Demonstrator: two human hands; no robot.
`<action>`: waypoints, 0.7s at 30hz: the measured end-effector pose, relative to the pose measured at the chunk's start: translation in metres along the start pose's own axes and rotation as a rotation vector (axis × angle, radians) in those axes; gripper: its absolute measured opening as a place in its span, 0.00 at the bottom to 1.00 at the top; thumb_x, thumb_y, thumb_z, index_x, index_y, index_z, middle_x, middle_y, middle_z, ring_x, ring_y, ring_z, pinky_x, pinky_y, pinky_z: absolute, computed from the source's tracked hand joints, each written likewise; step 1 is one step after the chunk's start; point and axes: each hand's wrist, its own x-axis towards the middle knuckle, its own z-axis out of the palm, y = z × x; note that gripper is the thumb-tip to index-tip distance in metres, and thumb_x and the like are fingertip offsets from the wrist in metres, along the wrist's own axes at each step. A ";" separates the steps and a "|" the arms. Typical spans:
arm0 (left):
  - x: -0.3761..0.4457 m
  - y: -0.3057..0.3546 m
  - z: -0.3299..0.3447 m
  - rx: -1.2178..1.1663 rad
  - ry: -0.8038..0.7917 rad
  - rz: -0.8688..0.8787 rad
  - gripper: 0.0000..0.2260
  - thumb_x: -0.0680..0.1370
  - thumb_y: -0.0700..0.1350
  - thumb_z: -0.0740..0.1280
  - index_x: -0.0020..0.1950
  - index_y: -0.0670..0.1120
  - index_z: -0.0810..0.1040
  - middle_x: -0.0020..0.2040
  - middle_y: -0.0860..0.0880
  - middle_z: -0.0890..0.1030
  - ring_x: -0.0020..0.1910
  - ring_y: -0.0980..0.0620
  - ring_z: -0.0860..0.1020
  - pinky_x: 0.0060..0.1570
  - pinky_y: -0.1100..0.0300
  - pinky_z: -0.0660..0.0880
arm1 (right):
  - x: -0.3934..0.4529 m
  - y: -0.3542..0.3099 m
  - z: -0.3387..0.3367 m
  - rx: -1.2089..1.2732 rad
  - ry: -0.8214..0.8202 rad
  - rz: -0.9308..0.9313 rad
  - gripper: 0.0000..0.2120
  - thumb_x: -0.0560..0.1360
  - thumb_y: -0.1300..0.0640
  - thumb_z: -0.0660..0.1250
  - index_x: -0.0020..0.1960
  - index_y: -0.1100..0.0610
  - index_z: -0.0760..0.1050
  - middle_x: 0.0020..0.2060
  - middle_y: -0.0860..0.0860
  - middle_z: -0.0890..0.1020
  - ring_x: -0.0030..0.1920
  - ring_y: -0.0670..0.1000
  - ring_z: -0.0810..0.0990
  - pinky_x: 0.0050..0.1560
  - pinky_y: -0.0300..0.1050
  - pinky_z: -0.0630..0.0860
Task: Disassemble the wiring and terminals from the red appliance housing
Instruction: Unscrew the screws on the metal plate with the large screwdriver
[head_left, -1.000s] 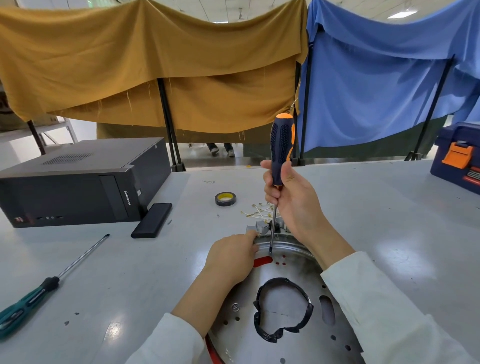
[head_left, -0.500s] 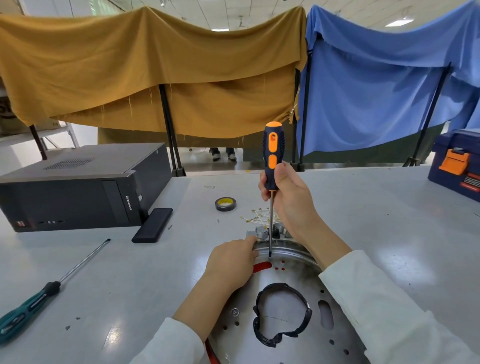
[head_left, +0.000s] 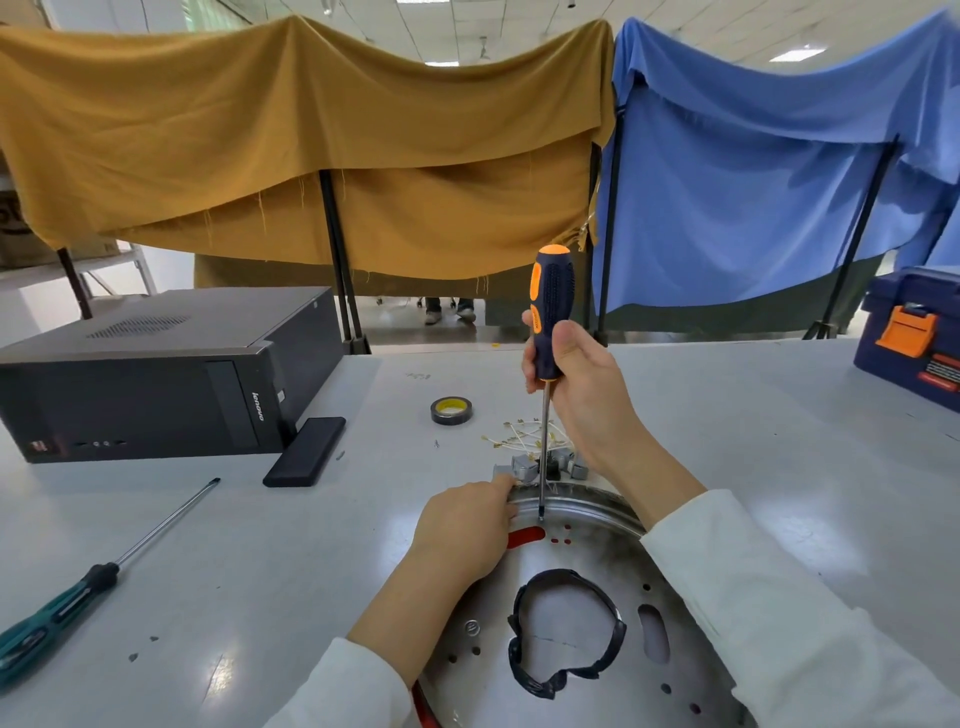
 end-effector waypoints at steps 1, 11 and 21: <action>0.000 0.000 0.000 0.001 0.000 0.001 0.12 0.82 0.50 0.54 0.63 0.50 0.68 0.55 0.47 0.79 0.52 0.45 0.77 0.44 0.56 0.68 | 0.000 -0.001 0.001 0.014 -0.009 -0.001 0.11 0.83 0.54 0.50 0.57 0.56 0.70 0.36 0.51 0.74 0.36 0.47 0.72 0.37 0.41 0.69; 0.000 0.000 -0.001 0.006 -0.004 -0.003 0.12 0.82 0.50 0.54 0.63 0.50 0.68 0.56 0.47 0.79 0.52 0.45 0.77 0.44 0.56 0.68 | 0.003 -0.001 0.003 0.004 -0.045 -0.019 0.14 0.73 0.49 0.64 0.56 0.52 0.68 0.33 0.47 0.74 0.32 0.47 0.71 0.36 0.40 0.70; -0.002 0.002 -0.003 0.000 -0.010 -0.009 0.13 0.82 0.50 0.54 0.65 0.51 0.67 0.57 0.47 0.79 0.52 0.46 0.77 0.43 0.57 0.67 | 0.005 -0.006 0.005 -0.017 -0.041 -0.005 0.19 0.73 0.47 0.64 0.58 0.53 0.62 0.35 0.49 0.73 0.32 0.45 0.71 0.35 0.38 0.70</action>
